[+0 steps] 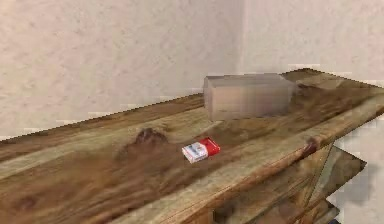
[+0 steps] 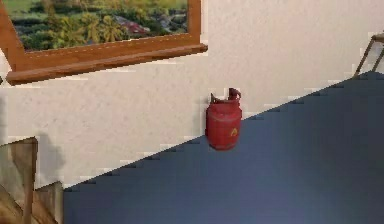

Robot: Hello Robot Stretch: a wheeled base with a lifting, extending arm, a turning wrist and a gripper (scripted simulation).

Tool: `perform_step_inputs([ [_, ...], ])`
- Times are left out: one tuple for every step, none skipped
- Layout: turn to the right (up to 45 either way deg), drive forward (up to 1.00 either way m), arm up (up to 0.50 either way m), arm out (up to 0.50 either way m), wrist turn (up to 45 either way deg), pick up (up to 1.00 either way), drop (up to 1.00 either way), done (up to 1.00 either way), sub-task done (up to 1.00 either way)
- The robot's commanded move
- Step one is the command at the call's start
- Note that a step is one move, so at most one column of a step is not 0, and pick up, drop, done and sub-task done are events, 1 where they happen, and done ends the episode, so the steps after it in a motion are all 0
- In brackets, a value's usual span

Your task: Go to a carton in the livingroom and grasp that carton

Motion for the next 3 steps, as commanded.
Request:
perform_step_inputs([
  [-45.0,0.0,0.0,0.0,0.0,0.0,0.0,0.0,0.0],
  [-36.0,0.0,0.0,0.0,0.0,0.0,0.0,0.0,0.0],
  [0.0,0.0,0.5,0.0,0.0,0.0,0.0,0.0,0.0],
])
